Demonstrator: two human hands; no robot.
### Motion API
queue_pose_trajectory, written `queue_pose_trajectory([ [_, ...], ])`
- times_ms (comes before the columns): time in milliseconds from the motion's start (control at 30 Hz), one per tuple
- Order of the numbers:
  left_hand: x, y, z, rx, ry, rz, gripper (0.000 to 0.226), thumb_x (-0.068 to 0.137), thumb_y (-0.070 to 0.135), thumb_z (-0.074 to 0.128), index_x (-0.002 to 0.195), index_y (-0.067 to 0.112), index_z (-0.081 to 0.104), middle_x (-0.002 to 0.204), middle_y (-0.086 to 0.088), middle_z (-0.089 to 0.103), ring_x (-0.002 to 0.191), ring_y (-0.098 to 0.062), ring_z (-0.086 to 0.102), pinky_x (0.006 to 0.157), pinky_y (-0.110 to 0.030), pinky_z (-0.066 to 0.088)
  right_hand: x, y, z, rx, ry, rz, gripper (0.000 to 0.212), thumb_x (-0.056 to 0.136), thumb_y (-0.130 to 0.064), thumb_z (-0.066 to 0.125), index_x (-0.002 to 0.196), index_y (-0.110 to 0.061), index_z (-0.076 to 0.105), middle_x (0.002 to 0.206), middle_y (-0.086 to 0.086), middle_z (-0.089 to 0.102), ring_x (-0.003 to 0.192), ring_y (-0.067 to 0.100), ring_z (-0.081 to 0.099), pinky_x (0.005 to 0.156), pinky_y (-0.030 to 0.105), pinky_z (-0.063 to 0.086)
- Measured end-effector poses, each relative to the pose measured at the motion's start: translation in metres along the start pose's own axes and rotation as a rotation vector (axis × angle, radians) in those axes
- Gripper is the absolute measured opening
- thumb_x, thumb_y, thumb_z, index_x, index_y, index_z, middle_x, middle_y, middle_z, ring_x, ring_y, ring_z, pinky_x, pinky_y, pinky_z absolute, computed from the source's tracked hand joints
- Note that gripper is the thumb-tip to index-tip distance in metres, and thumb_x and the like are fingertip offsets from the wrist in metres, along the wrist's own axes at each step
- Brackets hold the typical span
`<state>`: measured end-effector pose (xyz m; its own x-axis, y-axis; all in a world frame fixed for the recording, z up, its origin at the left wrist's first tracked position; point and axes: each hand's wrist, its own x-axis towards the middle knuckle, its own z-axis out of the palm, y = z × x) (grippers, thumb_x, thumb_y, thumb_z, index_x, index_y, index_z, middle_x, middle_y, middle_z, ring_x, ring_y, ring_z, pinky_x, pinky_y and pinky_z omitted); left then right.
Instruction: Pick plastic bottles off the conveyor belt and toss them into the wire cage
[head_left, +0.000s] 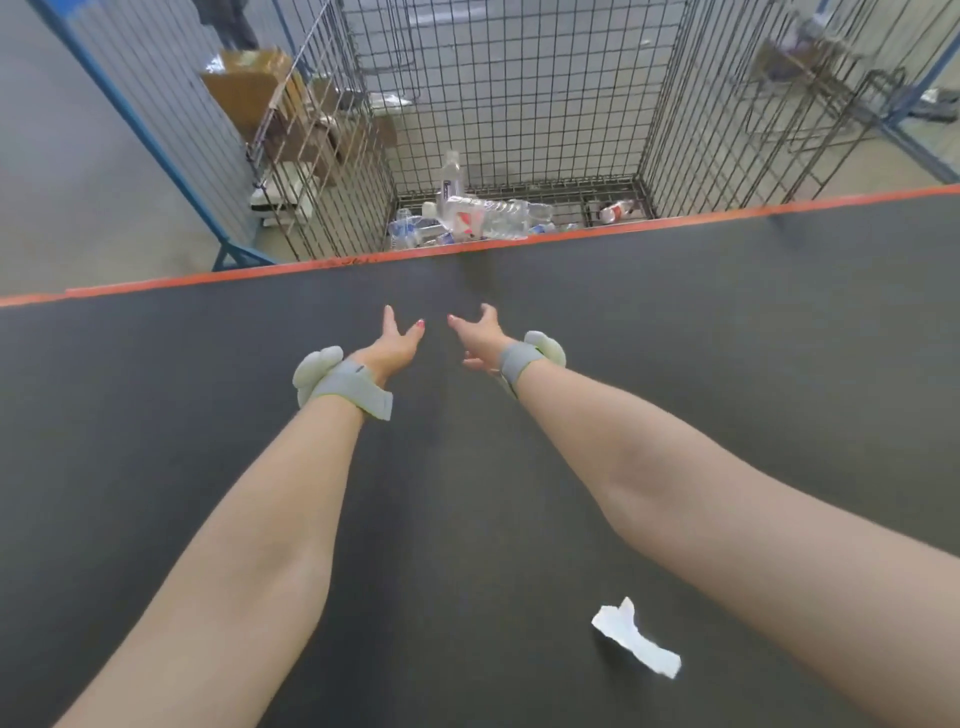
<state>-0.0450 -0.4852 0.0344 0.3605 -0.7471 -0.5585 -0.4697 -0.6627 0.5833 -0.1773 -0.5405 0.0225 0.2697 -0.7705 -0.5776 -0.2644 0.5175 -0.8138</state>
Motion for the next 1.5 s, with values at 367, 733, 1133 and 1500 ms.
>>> queue_pose_trajectory([
  [367, -0.165, -0.092, 0.085, 0.335, -0.063, -0.052, 0.074, 0.1, 0.046, 0.036, 0.154, 0.018, -0.006, 0.16, -0.017, 0.0, 0.148, -0.035, 0.005, 0.121, -0.044, 0.008, -0.142, 0.119, -0.01, -0.53, -0.012, 0.126, 0.078, 0.096, -0.042, 0.053, 0.155, -0.02, 0.008, 0.155, 0.013, 0.024, 0.142, 0.033, 0.028, 0.114, 0.047, 0.03],
  [733, -0.253, -0.204, 0.144, 0.441, -0.041, -0.144, 0.081, 0.095, 0.057, 0.037, 0.153, 0.025, -0.011, 0.16, -0.008, -0.019, 0.145, -0.036, -0.021, 0.119, -0.05, -0.004, -0.253, 0.269, -0.016, -1.157, -0.156, 0.131, 0.097, 0.08, -0.076, 0.047, 0.153, -0.041, -0.007, 0.16, -0.002, -0.022, 0.149, 0.028, -0.015, 0.117, 0.059, 0.009],
  [1133, -0.316, -0.264, 0.122, 0.402, 0.166, -0.199, 0.081, 0.095, 0.058, 0.035, 0.152, 0.029, -0.015, 0.158, -0.002, -0.025, 0.146, -0.03, -0.022, 0.111, -0.068, 0.0, -0.285, 0.28, 0.013, -1.164, -0.17, 0.026, 0.096, 0.084, -0.07, 0.05, 0.151, -0.042, -0.012, 0.16, -0.003, -0.022, 0.149, 0.028, -0.012, 0.118, 0.051, 0.005],
  [1500, -0.324, -0.313, 0.11, 0.416, 0.106, -0.232, 0.088, 0.091, 0.064, 0.039, 0.152, 0.029, -0.013, 0.157, 0.0, -0.028, 0.145, -0.028, -0.024, 0.111, -0.068, 0.001, -0.292, 0.289, 0.068, -1.114, -0.286, -0.238, 0.094, 0.086, -0.059, 0.058, 0.152, -0.041, -0.007, 0.159, -0.007, -0.024, 0.148, 0.021, -0.018, 0.115, 0.06, 0.003],
])
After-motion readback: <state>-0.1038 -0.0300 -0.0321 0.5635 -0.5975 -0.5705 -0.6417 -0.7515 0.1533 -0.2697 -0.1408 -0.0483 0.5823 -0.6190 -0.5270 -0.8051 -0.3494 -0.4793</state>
